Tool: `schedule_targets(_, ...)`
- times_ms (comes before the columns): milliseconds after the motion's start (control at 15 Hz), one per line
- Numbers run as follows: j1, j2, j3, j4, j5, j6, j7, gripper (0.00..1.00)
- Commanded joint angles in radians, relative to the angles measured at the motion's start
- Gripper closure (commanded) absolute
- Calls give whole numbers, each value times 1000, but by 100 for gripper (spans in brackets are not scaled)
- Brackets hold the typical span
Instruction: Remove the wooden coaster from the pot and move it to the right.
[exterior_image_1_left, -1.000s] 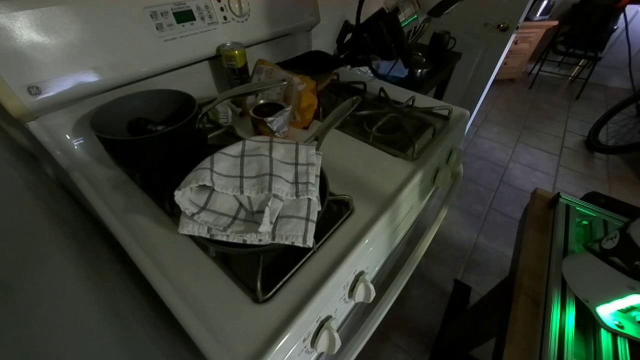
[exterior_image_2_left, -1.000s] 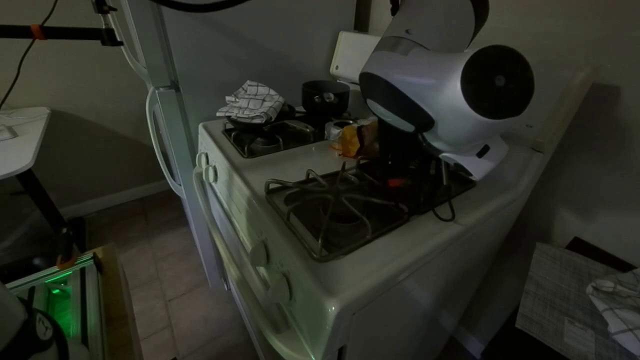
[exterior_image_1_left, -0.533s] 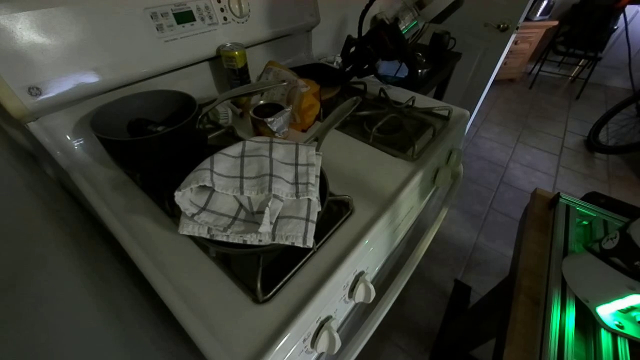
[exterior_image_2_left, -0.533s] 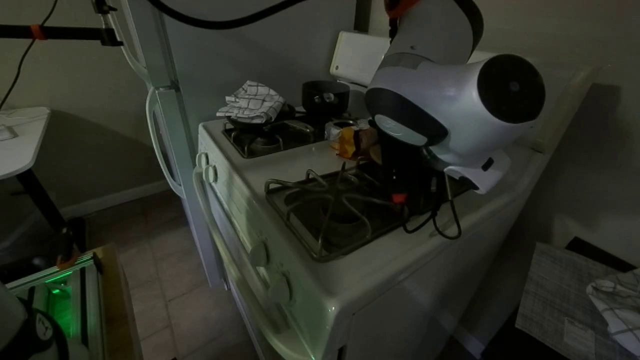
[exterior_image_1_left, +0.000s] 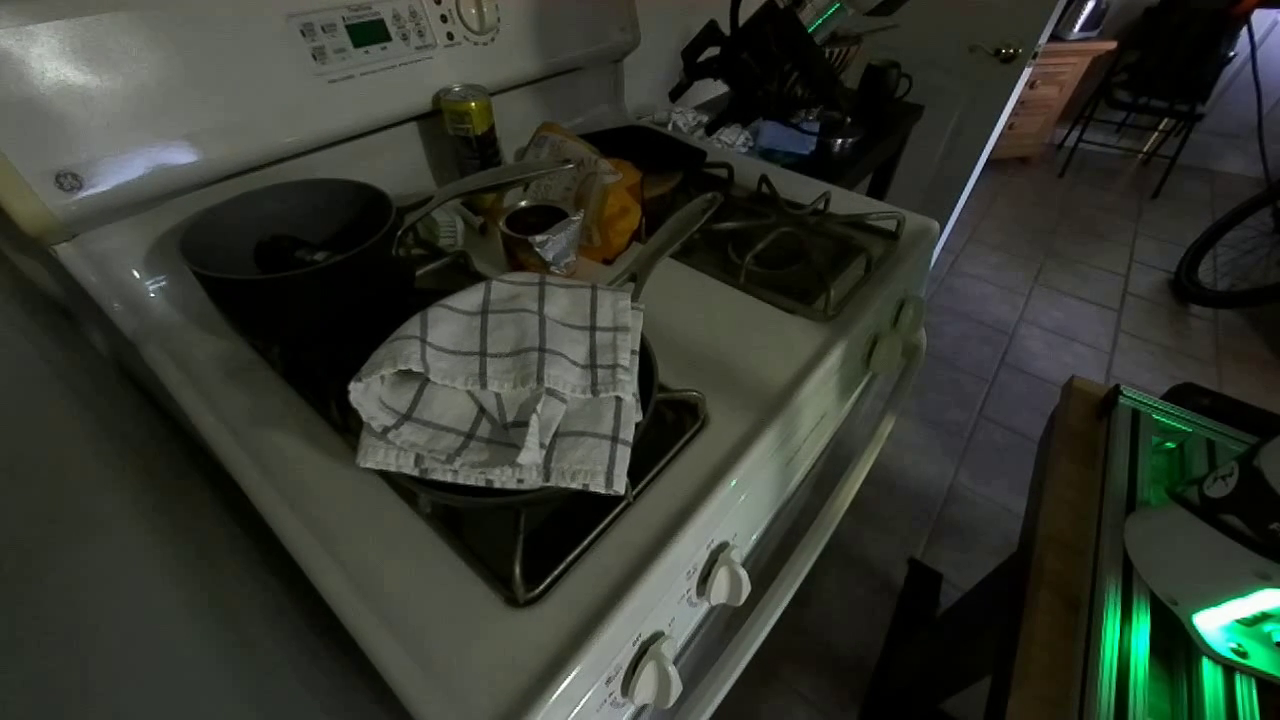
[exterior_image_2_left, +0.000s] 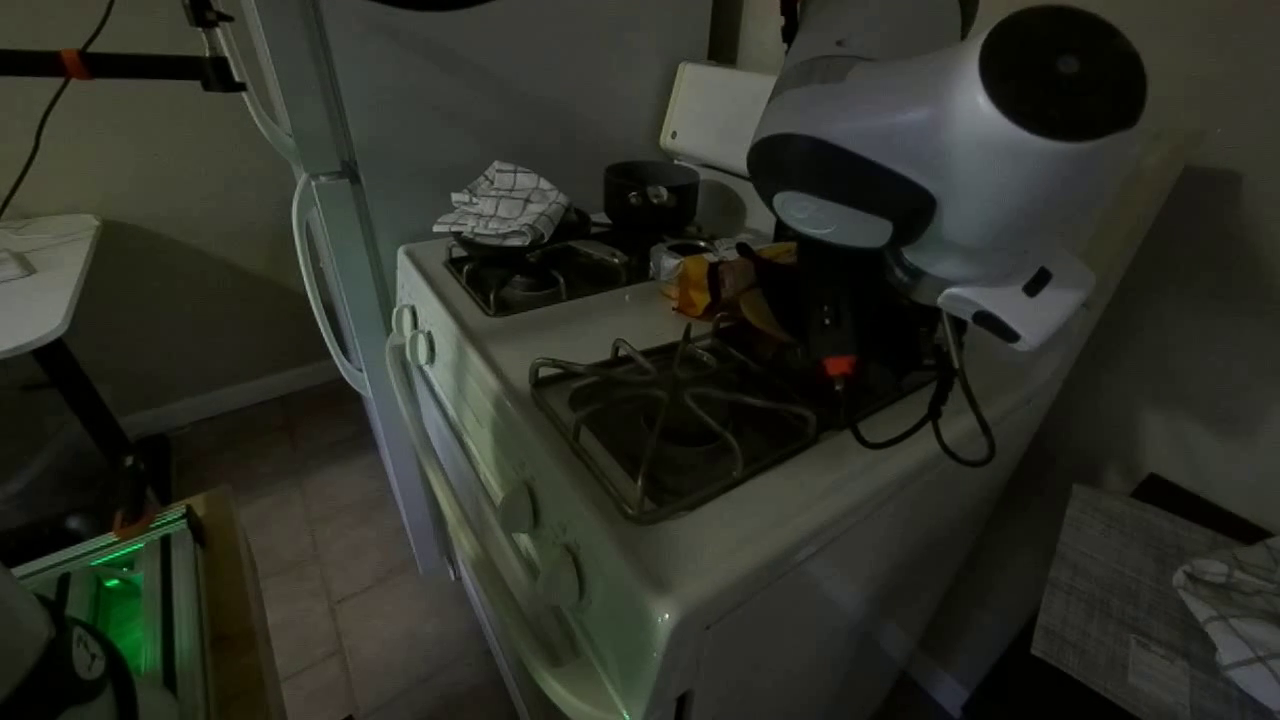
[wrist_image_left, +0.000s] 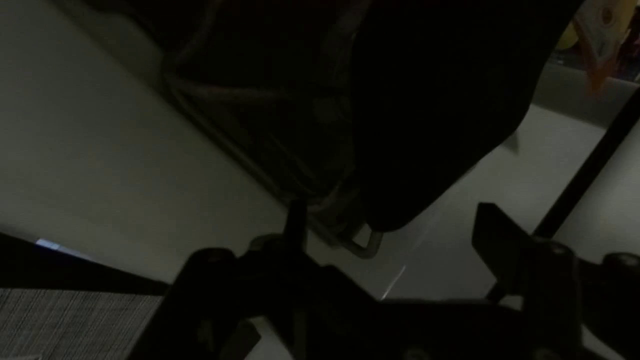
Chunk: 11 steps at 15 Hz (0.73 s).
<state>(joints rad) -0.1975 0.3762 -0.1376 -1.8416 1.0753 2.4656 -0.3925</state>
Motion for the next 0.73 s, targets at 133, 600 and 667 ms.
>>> schedule_targets(133,32,-184,-23,-54,-323,-14,141,0)
schedule_targets(600,75,-334,-31,-46,-709,-41,214,0)
schedule_targets(667,81,-361,-25,-49,-761,-51,231,0)
